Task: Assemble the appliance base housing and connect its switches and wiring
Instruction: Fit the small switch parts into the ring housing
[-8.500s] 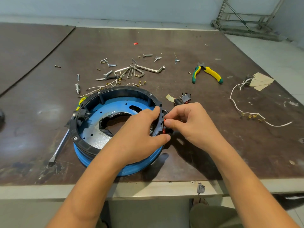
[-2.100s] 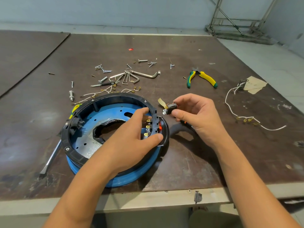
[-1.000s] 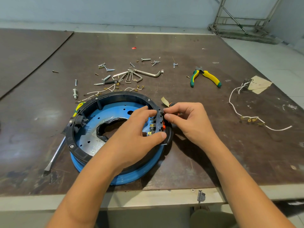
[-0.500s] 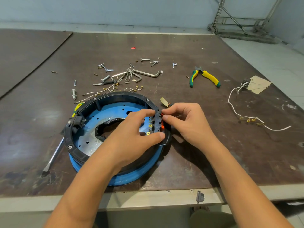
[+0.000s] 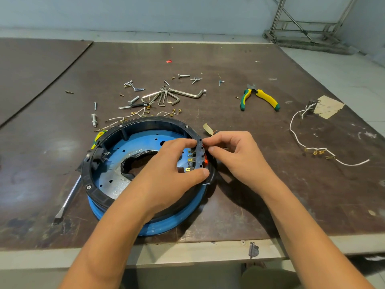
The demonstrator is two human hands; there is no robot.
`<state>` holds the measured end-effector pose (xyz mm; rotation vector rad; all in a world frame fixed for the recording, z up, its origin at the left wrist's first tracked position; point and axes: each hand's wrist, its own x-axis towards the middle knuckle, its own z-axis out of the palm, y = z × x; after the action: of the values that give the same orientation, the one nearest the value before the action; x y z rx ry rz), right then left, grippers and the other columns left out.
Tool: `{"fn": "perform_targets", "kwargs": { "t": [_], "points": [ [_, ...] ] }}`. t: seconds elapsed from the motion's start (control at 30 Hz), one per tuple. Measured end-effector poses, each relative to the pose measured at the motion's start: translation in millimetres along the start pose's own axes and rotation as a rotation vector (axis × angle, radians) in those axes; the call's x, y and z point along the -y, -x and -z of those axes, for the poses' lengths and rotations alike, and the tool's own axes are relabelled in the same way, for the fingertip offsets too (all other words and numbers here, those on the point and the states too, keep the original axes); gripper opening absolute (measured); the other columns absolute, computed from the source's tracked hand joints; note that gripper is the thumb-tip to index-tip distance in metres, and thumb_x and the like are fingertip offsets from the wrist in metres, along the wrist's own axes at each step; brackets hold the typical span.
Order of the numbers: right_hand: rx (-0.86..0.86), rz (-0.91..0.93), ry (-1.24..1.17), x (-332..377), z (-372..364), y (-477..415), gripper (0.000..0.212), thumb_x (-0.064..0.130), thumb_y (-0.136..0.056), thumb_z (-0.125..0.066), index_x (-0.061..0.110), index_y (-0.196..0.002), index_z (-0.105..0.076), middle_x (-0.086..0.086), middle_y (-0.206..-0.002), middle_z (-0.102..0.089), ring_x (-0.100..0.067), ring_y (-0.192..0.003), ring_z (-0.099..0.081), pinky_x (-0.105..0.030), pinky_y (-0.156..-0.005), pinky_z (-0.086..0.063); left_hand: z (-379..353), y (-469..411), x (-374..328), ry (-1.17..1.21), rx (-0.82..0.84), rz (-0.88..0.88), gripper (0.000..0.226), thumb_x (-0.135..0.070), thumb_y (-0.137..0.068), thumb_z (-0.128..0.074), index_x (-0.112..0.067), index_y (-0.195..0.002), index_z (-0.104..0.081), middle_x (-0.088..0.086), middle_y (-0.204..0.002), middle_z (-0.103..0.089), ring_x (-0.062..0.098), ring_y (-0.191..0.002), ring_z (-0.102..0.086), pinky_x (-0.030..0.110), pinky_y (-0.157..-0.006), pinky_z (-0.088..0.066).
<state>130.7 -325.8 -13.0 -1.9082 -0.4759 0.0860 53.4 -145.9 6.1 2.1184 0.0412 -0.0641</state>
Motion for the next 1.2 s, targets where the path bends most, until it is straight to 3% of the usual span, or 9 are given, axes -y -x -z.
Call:
{"fn": "perform_targets", "kwargs": {
  "t": [0.13, 0.23, 0.37, 0.53, 0.63, 0.77, 0.93, 1.1, 1.2],
  "points": [
    [0.051, -0.003, 0.008, 6, 6, 1, 0.020, 0.005, -0.095, -0.064, 0.013, -0.110, -0.074, 0.000, -0.100, -0.075, -0.009, -0.096, -0.070, -0.027, -0.086, -0.058, 1, 1, -1, 0.022, -0.014, 0.015, 0.066, -0.040, -0.081, -0.077, -0.041, -0.138, -0.045, -0.017, -0.140, -0.049, 0.000, -0.127, -0.047, 0.036, -0.104, -0.047],
    [-0.075, -0.034, 0.051, 10, 0, 2, 0.018, 0.018, -0.091, -0.072, 0.016, -0.108, -0.072, 0.001, -0.095, -0.073, -0.008, -0.089, -0.069, -0.027, -0.082, -0.057, 2, 2, -1, 0.082, -0.115, 0.004, 0.053, -0.030, -0.091, -0.067, -0.043, -0.137, -0.044, -0.021, -0.139, -0.047, -0.001, -0.126, -0.047, 0.030, -0.102, -0.044],
    [-0.118, -0.091, 0.198, 19, -23, 12, 0.037, 0.047, -0.077, -0.078, 0.033, -0.106, -0.062, 0.018, -0.090, -0.064, 0.012, -0.084, -0.059, -0.008, -0.066, -0.043, 3, 2, -3, 0.282, -0.251, -0.008, 0.046, -0.004, -0.095, -0.053, -0.037, -0.126, -0.055, -0.020, -0.123, -0.058, -0.004, -0.118, -0.053, 0.034, -0.105, -0.045],
    [-0.150, -0.054, 0.333, 20, -30, 9, 0.049, 0.043, -0.070, -0.083, 0.035, -0.112, -0.060, 0.024, -0.093, -0.060, 0.014, -0.086, -0.057, -0.008, -0.065, -0.042, 9, 5, -12, 0.310, -0.276, -0.165, 0.044, 0.008, -0.087, -0.053, -0.031, -0.087, -0.073, -0.013, -0.112, -0.068, 0.007, -0.108, -0.063, 0.031, -0.091, -0.048],
    [-0.164, -0.041, 0.266, 14, -25, 2, 0.051, 0.028, -0.077, -0.083, 0.024, -0.125, -0.066, 0.016, -0.102, -0.068, 0.011, -0.088, -0.061, -0.003, -0.075, -0.045, 42, 7, -8, 0.130, -0.259, -0.276, 0.031, -0.005, -0.089, -0.056, -0.031, -0.092, -0.072, -0.017, -0.104, -0.070, 0.010, -0.095, -0.066, 0.031, -0.082, -0.054],
    [-0.168, -0.038, 0.110, 9, -15, -5, 0.049, 0.022, -0.088, -0.074, 0.020, -0.135, -0.060, 0.007, -0.117, -0.070, -0.001, -0.107, -0.066, -0.025, -0.098, -0.052, 87, 6, 22, -0.430, -0.290, -0.225, 0.023, -0.011, -0.091, -0.064, -0.029, -0.105, -0.070, -0.017, -0.113, -0.063, -0.002, -0.106, -0.056, 0.006, -0.091, -0.037],
    [-0.173, -0.116, 0.349, 20, -9, -1, 0.049, 0.047, -0.086, -0.071, 0.031, -0.130, -0.056, 0.009, -0.119, -0.058, -0.005, -0.104, -0.058, -0.031, -0.092, -0.051, 77, 1, 38, -0.480, -0.213, -0.117, 0.041, 0.009, -0.088, -0.049, -0.016, -0.114, -0.070, -0.006, -0.138, -0.055, 0.002, -0.135, -0.033, -0.012, -0.089, -0.004],
    [0.054, -0.224, 0.671, 48, -13, 22, 0.062, 0.066, -0.076, -0.065, 0.038, -0.128, -0.045, 0.008, -0.109, -0.050, -0.014, -0.093, -0.054, -0.032, -0.075, -0.047, 70, -3, 37, -0.509, -0.264, -0.022, 0.045, 0.007, -0.091, -0.043, -0.011, -0.125, -0.066, -0.005, -0.150, -0.047, 0.006, -0.147, -0.022, 0.014, -0.113, -0.011],
    [0.050, -0.192, 0.734, 49, -22, 24, 0.053, 0.049, -0.086, -0.065, 0.031, -0.130, -0.042, 0.005, -0.106, -0.050, -0.018, -0.091, -0.050, -0.032, -0.073, -0.041, 64, -3, 34, -0.654, -0.268, 0.019, 0.042, -0.005, -0.094, -0.045, -0.012, -0.131, -0.062, -0.003, -0.150, -0.046, 0.010, -0.146, -0.022, 0.023, -0.117, -0.017]
  ]
}}
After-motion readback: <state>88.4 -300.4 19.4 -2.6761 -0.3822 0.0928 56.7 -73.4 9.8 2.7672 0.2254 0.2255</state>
